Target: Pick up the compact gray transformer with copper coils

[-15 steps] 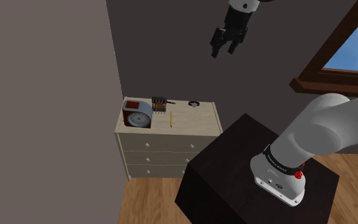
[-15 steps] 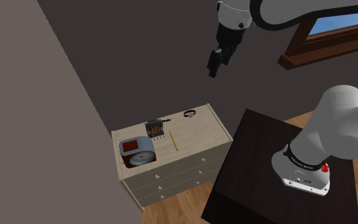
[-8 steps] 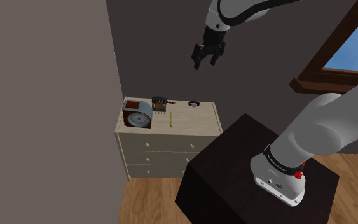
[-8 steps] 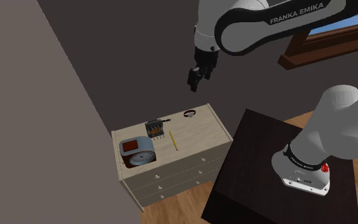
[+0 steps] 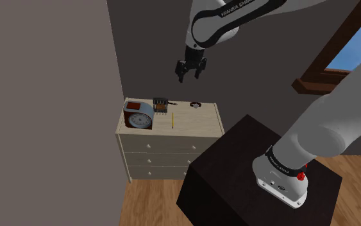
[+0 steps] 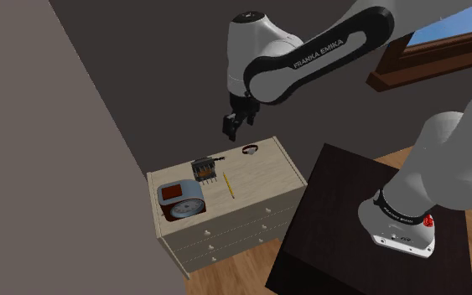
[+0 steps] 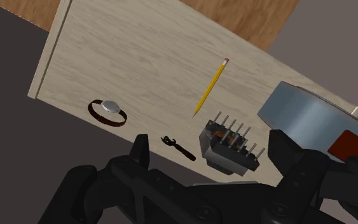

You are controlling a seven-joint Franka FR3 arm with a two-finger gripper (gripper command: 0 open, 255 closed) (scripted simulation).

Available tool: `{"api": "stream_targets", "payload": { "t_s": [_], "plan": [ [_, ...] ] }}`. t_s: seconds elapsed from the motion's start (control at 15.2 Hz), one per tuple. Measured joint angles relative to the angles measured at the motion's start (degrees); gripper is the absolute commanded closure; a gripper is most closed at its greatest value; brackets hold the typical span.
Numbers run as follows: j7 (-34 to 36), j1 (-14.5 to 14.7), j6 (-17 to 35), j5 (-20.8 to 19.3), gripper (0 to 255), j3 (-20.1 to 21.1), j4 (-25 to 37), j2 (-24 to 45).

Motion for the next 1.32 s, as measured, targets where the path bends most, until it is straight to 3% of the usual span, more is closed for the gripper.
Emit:
{"api": "stream_targets", "payload": {
  "t_s": [0.46, 0.99, 1.32],
  "plan": [
    [2.1, 1.1, 5.5, 0.3, 0, 0.8, 8.2, 15.6],
    [3.8, 2.4, 8.0, 0.4, 0, 1.2, 21.9, 33.7],
    [4.1, 2.8, 9.6, 0.3, 0, 1.2, 24.3, 38.0]
  ]
}}
